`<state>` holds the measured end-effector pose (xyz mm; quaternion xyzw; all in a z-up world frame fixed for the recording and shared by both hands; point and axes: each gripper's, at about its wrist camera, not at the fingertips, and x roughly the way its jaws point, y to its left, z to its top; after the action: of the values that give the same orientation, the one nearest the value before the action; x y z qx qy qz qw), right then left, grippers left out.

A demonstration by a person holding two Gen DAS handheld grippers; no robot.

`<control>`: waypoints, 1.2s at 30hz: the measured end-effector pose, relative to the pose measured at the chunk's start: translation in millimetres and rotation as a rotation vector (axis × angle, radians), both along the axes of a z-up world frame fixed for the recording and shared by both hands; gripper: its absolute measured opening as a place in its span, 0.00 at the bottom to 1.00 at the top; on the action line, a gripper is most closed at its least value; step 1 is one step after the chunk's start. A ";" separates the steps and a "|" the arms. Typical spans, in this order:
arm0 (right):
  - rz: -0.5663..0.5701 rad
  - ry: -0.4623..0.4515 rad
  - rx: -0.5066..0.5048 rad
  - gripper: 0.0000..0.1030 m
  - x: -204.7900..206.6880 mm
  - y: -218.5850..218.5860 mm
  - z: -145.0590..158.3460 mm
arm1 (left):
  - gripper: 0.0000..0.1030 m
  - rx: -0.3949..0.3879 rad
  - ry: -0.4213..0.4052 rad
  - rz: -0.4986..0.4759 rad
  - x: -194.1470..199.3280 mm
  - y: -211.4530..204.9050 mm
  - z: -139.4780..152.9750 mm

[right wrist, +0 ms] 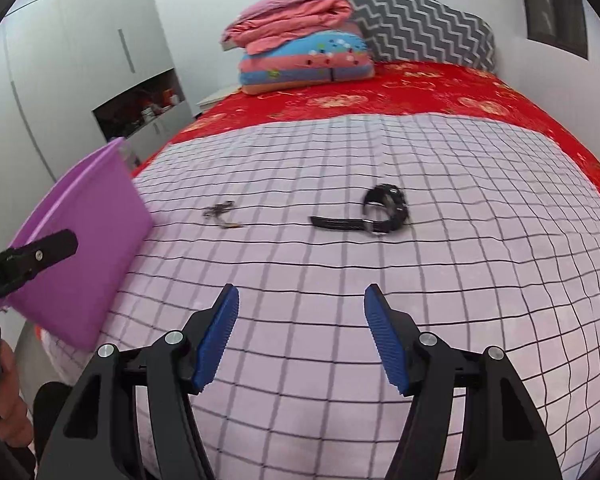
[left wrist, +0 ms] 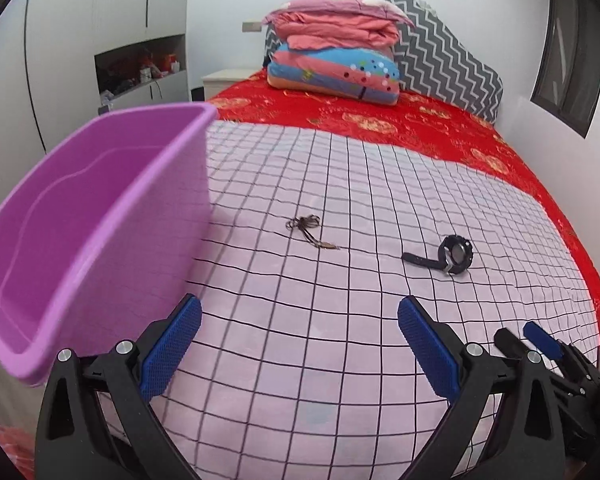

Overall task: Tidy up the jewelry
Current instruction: 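Move the right tool to the black watch while the left tool approaches the brown cord pendant, then close the right tool on the black watch while the left tool closes on the brown cord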

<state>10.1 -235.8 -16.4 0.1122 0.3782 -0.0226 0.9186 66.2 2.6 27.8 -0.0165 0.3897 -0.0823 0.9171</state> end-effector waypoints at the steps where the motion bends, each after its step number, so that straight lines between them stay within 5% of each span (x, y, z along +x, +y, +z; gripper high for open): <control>1: -0.021 0.004 0.001 0.61 5.8 -10.4 -6.3 | 0.94 0.005 0.008 0.000 7.7 -6.3 -7.8; 19: -0.142 0.053 0.000 0.61 132.1 -91.5 -73.5 | 0.94 0.077 0.128 0.077 154.2 -56.6 -114.4; 36: -0.168 0.147 -0.026 0.61 191.8 -118.6 -119.5 | 0.94 0.113 0.131 0.084 201.2 -72.2 -149.3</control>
<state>201.9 -354.4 -135.8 0.1294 0.4334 -0.1125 0.8847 267.5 -69.6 -121.5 0.0134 0.4517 -0.0204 0.8918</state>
